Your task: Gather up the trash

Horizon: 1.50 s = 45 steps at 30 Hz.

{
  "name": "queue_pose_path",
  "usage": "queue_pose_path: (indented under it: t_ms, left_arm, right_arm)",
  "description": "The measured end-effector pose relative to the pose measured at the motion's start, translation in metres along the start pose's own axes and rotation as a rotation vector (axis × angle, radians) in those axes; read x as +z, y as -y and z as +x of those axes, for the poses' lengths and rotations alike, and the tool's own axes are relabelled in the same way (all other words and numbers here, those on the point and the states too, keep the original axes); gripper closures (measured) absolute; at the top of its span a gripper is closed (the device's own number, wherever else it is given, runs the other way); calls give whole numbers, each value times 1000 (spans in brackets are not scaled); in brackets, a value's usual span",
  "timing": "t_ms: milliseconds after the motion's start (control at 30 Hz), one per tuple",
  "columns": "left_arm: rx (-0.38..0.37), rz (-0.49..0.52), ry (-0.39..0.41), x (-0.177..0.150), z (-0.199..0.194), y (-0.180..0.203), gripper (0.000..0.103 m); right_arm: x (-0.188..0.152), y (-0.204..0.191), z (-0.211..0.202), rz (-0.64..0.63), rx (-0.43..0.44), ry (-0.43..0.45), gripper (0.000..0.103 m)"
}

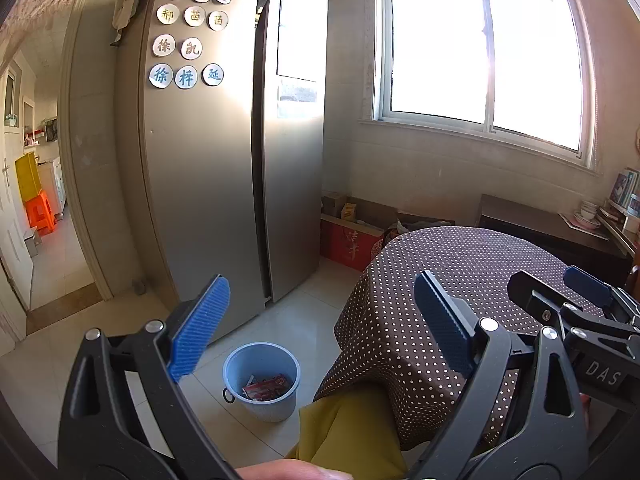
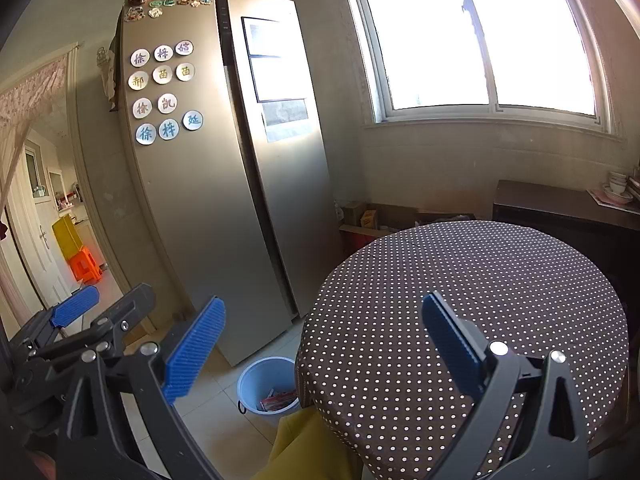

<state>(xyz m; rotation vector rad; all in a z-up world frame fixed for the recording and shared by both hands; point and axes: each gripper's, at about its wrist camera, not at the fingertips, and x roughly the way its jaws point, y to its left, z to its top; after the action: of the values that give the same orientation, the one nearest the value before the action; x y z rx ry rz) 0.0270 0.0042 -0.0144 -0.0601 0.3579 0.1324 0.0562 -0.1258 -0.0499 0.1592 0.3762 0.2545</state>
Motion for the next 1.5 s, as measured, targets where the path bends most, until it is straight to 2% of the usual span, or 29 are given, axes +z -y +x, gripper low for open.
queue_pose_path:
  t_ms: [1500]
  left_arm:
    - [2,-1,-28,-5,1,0,11]
  right_arm:
    - [-1,-1,2,-7,-6,-17,6]
